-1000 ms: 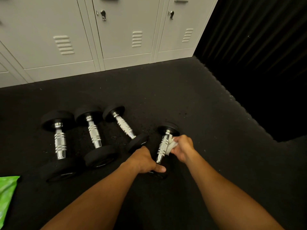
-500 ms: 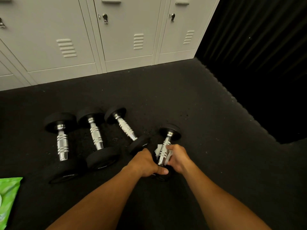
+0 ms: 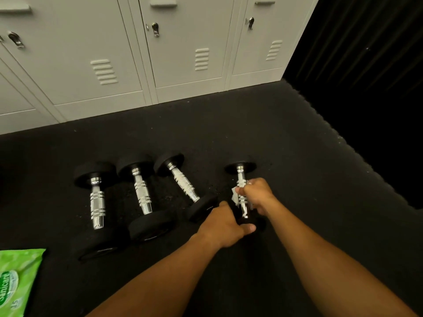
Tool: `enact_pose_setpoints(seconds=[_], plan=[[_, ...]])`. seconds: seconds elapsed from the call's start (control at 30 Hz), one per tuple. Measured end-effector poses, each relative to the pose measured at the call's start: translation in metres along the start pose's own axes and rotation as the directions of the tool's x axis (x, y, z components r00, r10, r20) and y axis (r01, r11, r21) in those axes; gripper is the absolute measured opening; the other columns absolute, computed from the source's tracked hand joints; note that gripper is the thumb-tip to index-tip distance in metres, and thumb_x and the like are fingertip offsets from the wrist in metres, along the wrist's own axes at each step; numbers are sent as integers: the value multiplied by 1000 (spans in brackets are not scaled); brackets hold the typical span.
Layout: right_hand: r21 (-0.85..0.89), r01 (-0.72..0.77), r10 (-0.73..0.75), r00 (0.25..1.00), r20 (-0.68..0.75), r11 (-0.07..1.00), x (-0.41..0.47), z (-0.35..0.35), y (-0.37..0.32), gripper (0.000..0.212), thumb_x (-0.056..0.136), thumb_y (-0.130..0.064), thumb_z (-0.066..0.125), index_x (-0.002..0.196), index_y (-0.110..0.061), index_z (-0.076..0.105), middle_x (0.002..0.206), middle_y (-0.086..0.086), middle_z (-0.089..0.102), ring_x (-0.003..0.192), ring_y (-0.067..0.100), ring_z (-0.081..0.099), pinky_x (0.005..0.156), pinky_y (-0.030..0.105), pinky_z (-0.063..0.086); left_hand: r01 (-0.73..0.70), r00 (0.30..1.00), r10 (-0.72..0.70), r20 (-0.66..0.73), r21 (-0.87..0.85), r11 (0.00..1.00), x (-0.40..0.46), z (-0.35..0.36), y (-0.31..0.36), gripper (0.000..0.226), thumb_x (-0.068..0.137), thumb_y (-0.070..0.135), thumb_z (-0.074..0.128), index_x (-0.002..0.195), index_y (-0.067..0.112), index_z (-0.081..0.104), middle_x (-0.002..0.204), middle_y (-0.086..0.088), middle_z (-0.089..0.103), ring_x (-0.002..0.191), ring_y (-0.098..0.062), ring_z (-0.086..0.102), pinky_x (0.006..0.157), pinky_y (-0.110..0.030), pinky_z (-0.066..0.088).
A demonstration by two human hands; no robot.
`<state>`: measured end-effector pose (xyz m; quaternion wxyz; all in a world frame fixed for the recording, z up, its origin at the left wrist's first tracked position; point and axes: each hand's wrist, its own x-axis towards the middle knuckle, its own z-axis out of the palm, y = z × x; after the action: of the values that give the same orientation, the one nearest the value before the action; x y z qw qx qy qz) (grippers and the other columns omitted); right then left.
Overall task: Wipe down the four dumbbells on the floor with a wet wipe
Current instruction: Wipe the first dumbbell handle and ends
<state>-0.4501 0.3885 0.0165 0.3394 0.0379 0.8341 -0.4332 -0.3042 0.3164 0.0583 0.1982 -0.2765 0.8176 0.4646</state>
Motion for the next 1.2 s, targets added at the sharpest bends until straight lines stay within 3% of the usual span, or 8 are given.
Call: enact_pose_setpoints(seconds=[0.1, 0.2, 0.4, 0.6, 0.7, 0.83, 1.0, 1.2], plan=[[-103, 49, -51, 999, -13, 993, 19, 0, -26, 7, 81, -9, 75, 86, -9, 69, 87, 11, 74, 79, 25, 73, 72, 39, 60, -52, 997, 53, -64, 5, 999, 6, -15, 2, 47, 88, 48, 72, 120, 18, 55, 97, 3, 67, 85, -11, 65, 66, -26, 47], [-191, 80, -89, 995, -34, 978, 37, 6, -47, 11, 77, -13, 78, 85, -11, 71, 84, 9, 73, 76, 23, 72, 72, 38, 60, -82, 979, 68, -193, -67, 994, 15, -40, -1, 26, 93, 42, 66, 107, 21, 62, 82, 1, 72, 73, -9, 68, 68, -27, 54], [-293, 81, -95, 995, -34, 953, 62, 20, -70, 23, 77, -14, 78, 98, -9, 69, 93, 8, 71, 84, 23, 69, 80, 41, 59, 44, 880, -149, -451, -236, 971, 35, -98, -34, 17, 96, 36, 63, 98, 20, 61, 84, 5, 66, 64, -1, 58, 51, -14, 38], [-317, 54, -58, 998, -1, 947, 72, 35, -69, 31, 75, -13, 79, 102, -8, 63, 96, 9, 68, 87, 25, 68, 81, 42, 59, 278, 839, -385, -384, -305, 911, 59, -105, -66, 53, 90, 41, 67, 121, 0, 55, 114, -13, 68, 89, -22, 63, 64, -27, 39], [-330, 61, -61, 998, 12, 942, 74, 35, -68, 28, 76, -14, 79, 97, -8, 62, 95, 9, 68, 85, 25, 69, 78, 40, 59, 309, 840, -433, -327, -368, 877, 68, -99, -72, 51, 86, 44, 68, 112, 1, 64, 98, -9, 71, 80, -23, 65, 60, -29, 48], [-296, 50, -46, 999, 22, 954, 74, 29, -68, 16, 79, -18, 77, 86, -7, 67, 84, 9, 70, 73, 23, 68, 63, 33, 53, 272, 854, -450, -263, -512, 815, 79, -89, -76, 31, 87, 35, 69, 94, 5, 71, 82, -12, 74, 74, -26, 72, 76, -41, 62], [-295, 55, -57, 998, 1, 954, 69, 20, -66, 14, 83, -12, 59, 77, -3, 69, 70, 11, 65, 62, 26, 63, 56, 34, 49, 248, 866, -449, -222, -588, 770, 83, -79, -73, 28, 91, 28, 71, 104, 4, 67, 92, -13, 72, 77, -25, 71, 65, -34, 61], [-259, 77, -88, 996, -31, 963, 56, 14, -63, 20, 86, -14, 54, 83, -1, 70, 76, 14, 66, 71, 30, 67, 63, 41, 56, 257, 868, -464, -178, -639, 725, 86, -64, -69, 44, 88, 30, 77, 118, 2, 61, 99, -12, 69, 81, -23, 68, 59, -29, 52]])
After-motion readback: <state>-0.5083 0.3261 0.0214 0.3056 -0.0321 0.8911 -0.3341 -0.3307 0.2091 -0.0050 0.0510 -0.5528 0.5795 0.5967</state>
